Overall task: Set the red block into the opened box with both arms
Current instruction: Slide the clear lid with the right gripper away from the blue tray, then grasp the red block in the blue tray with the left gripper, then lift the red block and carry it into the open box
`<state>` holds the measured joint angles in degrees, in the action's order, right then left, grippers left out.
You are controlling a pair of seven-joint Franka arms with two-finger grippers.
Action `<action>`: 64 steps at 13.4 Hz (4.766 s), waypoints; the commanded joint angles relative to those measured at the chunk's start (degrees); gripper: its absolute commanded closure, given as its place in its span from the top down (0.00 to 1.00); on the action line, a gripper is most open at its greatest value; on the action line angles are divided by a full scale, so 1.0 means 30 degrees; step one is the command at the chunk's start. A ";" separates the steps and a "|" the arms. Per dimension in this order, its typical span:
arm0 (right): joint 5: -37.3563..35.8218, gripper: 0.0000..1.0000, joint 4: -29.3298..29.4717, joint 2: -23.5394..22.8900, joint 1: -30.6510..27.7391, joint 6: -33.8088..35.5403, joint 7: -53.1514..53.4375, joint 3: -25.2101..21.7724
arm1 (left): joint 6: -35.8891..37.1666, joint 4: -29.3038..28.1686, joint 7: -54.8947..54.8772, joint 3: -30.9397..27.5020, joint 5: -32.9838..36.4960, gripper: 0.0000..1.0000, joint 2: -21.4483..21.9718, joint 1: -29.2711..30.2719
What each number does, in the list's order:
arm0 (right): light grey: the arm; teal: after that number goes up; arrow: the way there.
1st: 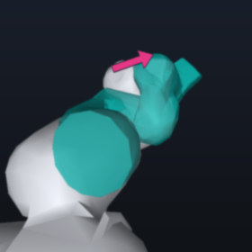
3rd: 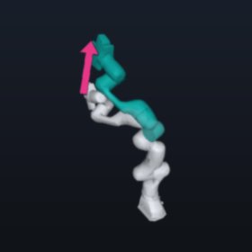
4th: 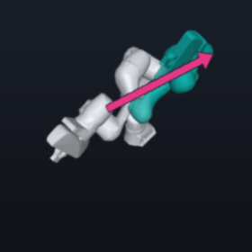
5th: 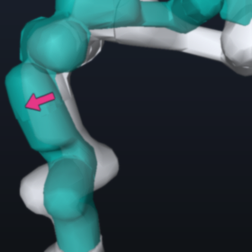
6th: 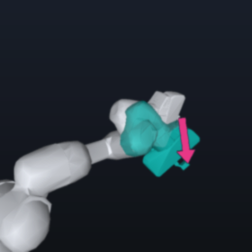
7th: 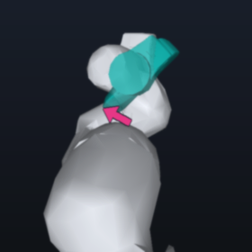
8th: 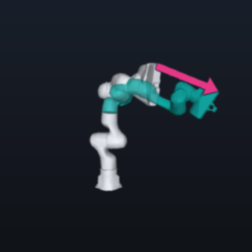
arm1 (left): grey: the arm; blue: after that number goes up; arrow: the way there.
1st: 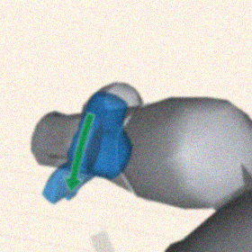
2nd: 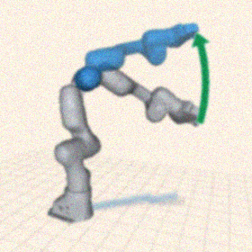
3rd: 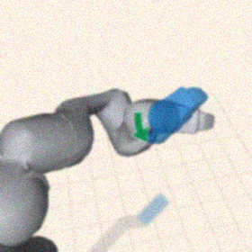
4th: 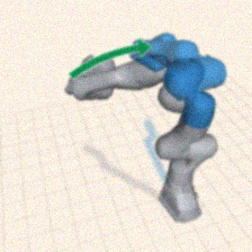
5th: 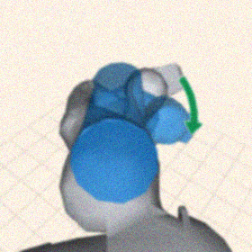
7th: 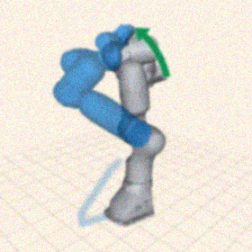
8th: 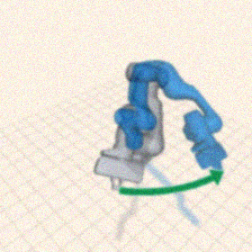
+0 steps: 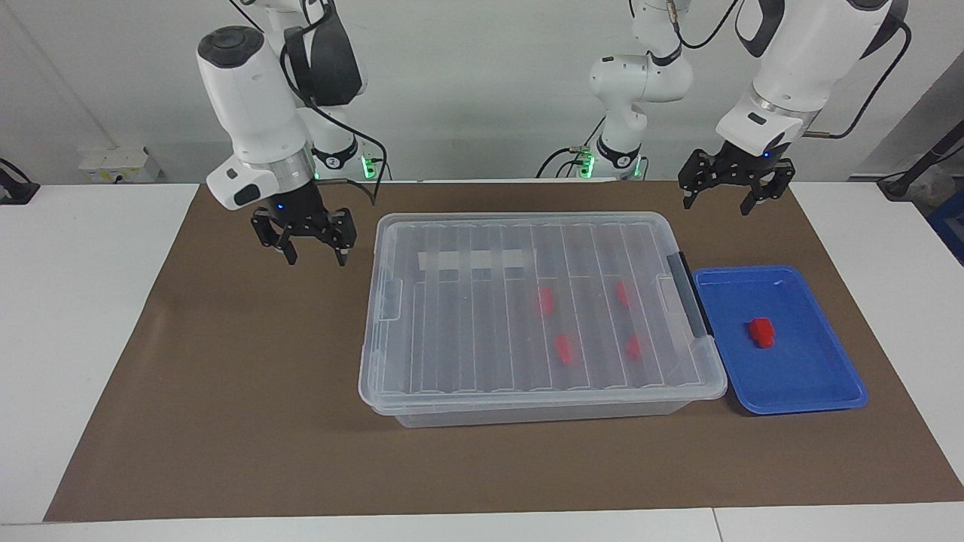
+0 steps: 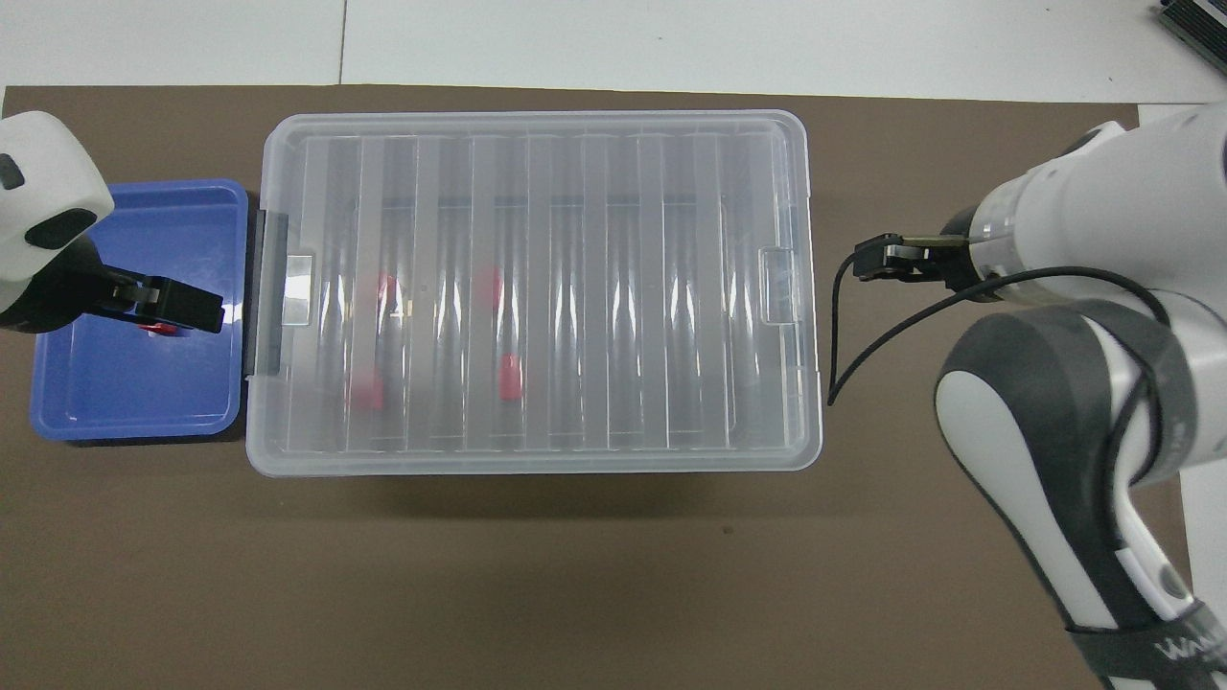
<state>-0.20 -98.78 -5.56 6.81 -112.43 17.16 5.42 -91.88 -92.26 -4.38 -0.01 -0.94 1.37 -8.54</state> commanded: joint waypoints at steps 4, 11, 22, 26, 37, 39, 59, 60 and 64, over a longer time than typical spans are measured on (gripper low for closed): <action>-0.0660 0.90 0.0086 -0.2219 0.1360 -0.2572 0.1547 0.0041 | 0.0101 -0.0419 0.0171 0.0034 0.0429 1.00 0.0392 0.0033; -0.2041 0.90 -0.1087 -0.1663 0.1128 -0.1491 0.1197 0.0041 | -0.0683 -0.0683 0.0151 -0.0171 0.1244 1.00 0.0480 0.1724; -0.2041 0.99 -0.1028 -0.1400 -0.2034 0.0182 -0.8579 0.0041 | -1.2985 -0.6011 -0.3139 -0.0172 0.1162 1.00 -0.3645 0.5651; -0.2041 0.99 -0.1028 -0.1400 -0.3381 0.0240 -1.2097 0.0041 | -1.4076 -0.6130 -0.4487 -0.0171 0.1191 1.00 -0.5202 0.6506; -0.2041 0.99 -0.1057 -0.1487 -0.5172 -0.0053 -1.5768 0.0041 | -1.7389 -0.8329 -0.4371 -0.0171 0.1191 0.82 -0.6229 0.6478; -0.1954 0.99 -0.1028 -0.1487 -0.5084 0.0093 -1.5563 0.0041 | -1.7389 -0.8359 -0.4341 -0.0171 0.1191 0.40 -0.6229 0.6449; 0.0097 1.00 0.1287 0.2262 -0.2007 0.5011 -0.0504 0.0070 | -0.2038 0.0841 0.7682 0.0502 -0.0977 0.00 -0.4150 0.1508; 0.0097 1.00 0.1286 0.2263 -0.2037 0.5306 -0.0533 0.0070 | -0.2183 0.0782 0.9266 0.0502 -0.0832 0.00 -0.4120 0.0482; -0.0399 1.00 0.2043 0.1972 -0.2096 0.6126 -0.0709 0.0041 | -0.3348 -0.0761 1.2503 0.0502 -0.0423 0.00 -0.3479 -0.2132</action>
<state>-1.11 -94.42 0.78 1.05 -95.84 14.55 5.33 -99.50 -90.67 31.13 2.51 -3.42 -11.03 -13.14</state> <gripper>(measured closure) 0.000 0.656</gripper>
